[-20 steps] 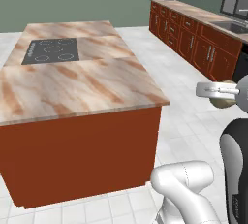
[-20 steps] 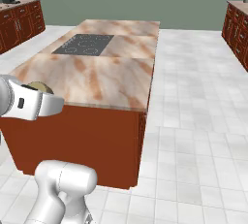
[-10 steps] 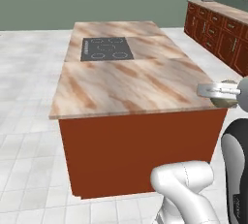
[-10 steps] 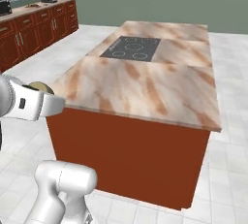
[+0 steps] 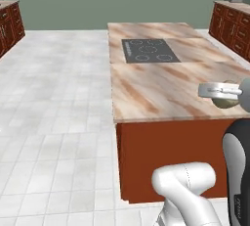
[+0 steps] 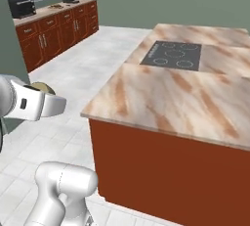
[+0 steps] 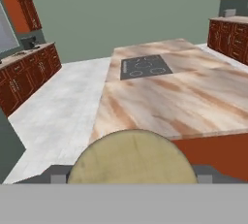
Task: Retrieve the sausage and cheese from the fridge and place them on the cutting board on the counter.
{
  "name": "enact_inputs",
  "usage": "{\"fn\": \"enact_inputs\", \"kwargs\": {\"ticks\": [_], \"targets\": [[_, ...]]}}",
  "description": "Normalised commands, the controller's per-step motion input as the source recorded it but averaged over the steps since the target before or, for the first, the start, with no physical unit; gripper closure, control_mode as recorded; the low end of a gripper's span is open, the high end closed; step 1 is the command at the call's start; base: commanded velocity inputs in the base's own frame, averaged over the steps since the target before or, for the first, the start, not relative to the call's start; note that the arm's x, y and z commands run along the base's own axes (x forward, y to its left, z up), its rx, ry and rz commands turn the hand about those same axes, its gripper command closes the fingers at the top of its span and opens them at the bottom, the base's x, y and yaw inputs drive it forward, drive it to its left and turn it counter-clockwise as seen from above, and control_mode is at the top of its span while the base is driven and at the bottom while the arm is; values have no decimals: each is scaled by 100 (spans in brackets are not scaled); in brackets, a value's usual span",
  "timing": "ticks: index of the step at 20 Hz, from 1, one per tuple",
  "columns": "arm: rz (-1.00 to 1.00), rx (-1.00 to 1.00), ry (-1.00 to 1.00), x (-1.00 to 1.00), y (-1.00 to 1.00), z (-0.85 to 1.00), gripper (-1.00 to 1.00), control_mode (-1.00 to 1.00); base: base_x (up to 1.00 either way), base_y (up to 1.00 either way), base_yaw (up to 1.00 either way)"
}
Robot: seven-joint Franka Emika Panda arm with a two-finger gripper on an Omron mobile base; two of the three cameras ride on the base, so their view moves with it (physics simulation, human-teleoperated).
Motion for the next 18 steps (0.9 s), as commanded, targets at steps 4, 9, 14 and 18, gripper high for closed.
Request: {"fn": "enact_inputs", "kwargs": {"ticks": [4, 9, 14, 18], "targets": [[0, 0, 0, 0, 0, 0, 100, 100, 3, 100, 8], [0, 0, 0, 0, 0, 0, 100, 100, 38, 100, 1], [0, 0, 0, 0, 0, 0, 100, 100, 82, 100, 0], [0, 0, 0, 0, 0, 0, 100, 100, 100, 100, 0]]}}
